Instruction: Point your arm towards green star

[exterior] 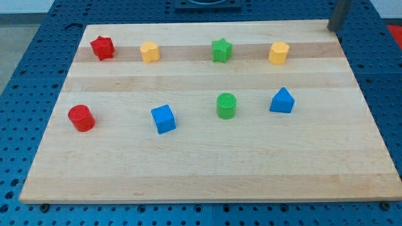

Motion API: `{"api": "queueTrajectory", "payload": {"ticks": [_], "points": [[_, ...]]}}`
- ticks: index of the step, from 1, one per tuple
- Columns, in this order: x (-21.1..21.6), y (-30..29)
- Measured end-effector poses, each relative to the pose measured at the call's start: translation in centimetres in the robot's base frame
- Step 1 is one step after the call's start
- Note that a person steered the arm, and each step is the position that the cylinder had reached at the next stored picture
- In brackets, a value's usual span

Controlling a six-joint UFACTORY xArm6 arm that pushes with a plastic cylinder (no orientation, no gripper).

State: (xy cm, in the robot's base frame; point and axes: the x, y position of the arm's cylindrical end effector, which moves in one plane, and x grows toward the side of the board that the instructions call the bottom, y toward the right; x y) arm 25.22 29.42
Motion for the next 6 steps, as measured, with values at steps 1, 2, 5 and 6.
{"api": "queueTrajectory", "payload": {"ticks": [1,2,5,6], "points": [[7.0,1.1],[11.0,0.5],[11.1,-22.3],[11.1,-32.1]]}}
